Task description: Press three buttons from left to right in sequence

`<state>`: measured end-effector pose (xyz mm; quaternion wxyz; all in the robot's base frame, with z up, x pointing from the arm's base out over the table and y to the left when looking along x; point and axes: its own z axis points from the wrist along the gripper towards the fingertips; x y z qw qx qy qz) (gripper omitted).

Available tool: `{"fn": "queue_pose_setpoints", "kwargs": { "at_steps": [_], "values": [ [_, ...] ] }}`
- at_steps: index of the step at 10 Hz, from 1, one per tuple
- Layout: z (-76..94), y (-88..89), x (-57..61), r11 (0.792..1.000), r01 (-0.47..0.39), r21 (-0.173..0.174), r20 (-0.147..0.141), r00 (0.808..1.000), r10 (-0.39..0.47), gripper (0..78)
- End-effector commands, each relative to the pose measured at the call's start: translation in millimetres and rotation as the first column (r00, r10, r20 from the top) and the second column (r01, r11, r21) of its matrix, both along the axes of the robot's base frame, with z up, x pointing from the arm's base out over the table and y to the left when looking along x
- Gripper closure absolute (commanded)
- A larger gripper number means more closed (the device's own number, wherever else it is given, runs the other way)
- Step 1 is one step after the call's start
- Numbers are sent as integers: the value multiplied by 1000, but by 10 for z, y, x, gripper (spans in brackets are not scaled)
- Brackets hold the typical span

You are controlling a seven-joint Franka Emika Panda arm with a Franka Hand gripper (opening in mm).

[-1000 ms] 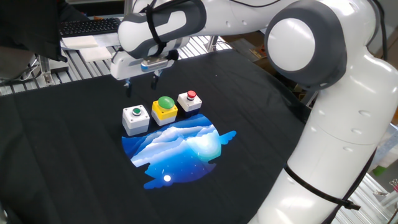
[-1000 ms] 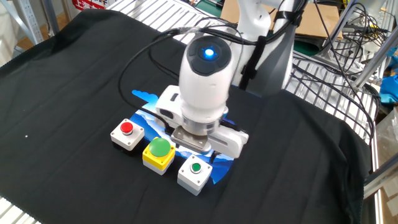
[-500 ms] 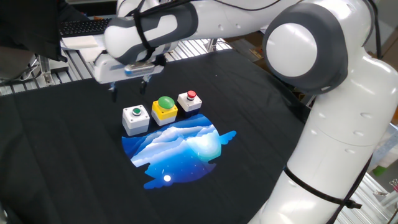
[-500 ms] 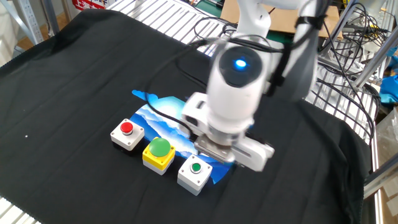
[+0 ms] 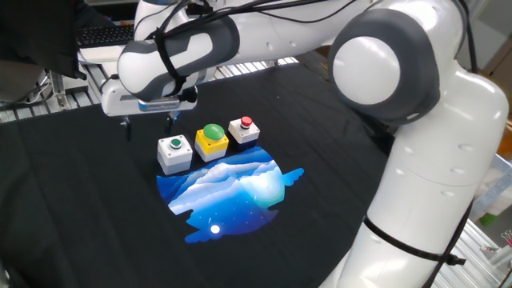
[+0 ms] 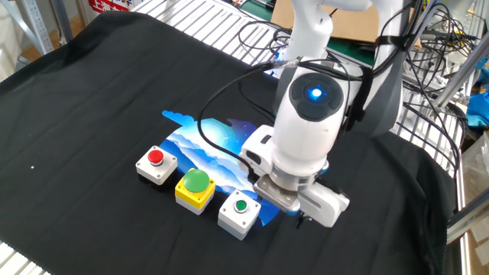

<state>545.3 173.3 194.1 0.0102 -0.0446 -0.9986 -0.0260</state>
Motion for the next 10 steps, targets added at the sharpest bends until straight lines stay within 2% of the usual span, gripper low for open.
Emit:
{"fn": "queue_pose_setpoints", "kwargs": {
  "at_steps": [1,3,10],
  "values": [
    [86,-26,191,1000,16,-25,9,1000,-16,1],
    [124,-48,275,998,-4,-55,10,1000,4,1],
    [-79,-235,361,998,-42,-56,7,999,42,1]
  ]
}}
